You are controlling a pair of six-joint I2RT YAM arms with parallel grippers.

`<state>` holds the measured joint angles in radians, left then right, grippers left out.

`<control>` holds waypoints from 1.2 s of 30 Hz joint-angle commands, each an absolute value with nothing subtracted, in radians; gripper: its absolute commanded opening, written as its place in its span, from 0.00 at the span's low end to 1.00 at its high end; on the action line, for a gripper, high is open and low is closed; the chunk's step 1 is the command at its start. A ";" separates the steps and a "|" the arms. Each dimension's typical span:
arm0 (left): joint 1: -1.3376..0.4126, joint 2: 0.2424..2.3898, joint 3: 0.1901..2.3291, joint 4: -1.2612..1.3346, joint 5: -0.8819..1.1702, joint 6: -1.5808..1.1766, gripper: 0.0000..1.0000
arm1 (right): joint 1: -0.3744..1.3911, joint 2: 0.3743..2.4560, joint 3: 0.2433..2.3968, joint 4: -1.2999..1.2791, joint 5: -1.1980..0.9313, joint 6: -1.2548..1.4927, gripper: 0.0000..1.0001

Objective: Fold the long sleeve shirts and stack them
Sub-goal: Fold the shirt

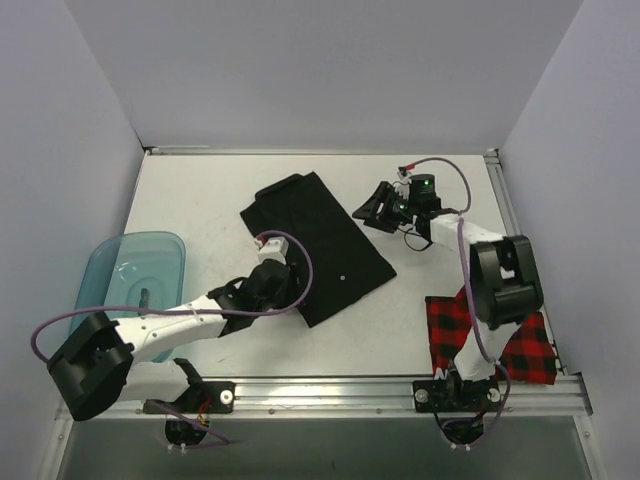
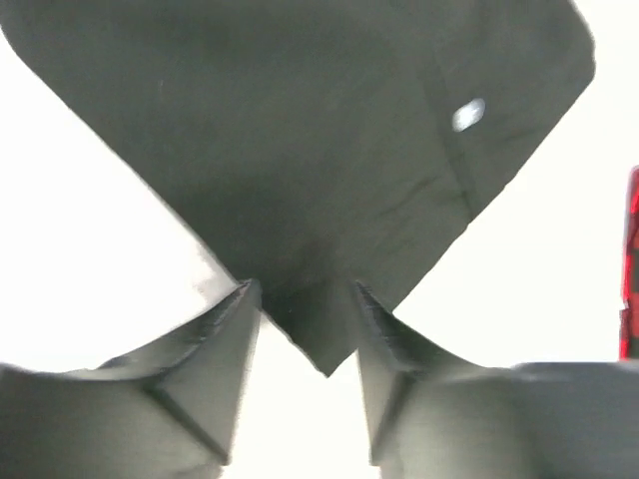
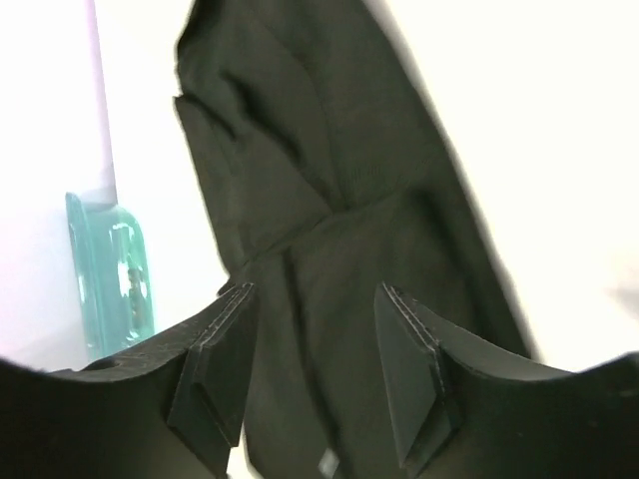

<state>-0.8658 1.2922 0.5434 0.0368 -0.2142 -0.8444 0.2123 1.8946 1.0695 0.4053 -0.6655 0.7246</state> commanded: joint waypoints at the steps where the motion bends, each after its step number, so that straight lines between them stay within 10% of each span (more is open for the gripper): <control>1: -0.868 1.183 0.693 -0.149 -0.369 -0.686 0.60 | 0.235 1.653 1.063 0.078 -0.568 0.548 0.50; 4: -0.829 1.205 0.793 -0.221 -0.408 -0.577 0.83 | 0.238 1.533 0.990 -0.056 -0.487 0.525 0.51; 9: -0.671 1.356 0.923 -0.210 -0.333 -0.468 0.93 | 0.303 1.396 0.873 -0.166 -0.362 0.515 0.50; 21: -0.522 1.850 1.256 -0.228 -0.308 -0.379 0.31 | 0.462 1.468 0.813 -0.123 -0.253 0.546 0.31; 36: -0.524 1.697 0.752 -0.264 -0.239 -0.828 0.24 | 0.315 1.795 1.072 -0.169 -0.241 0.255 0.28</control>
<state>-0.5037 1.7100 0.9001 -0.1436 -0.3244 -0.6968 0.3725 1.7672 1.0138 -0.1062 -0.2932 0.3458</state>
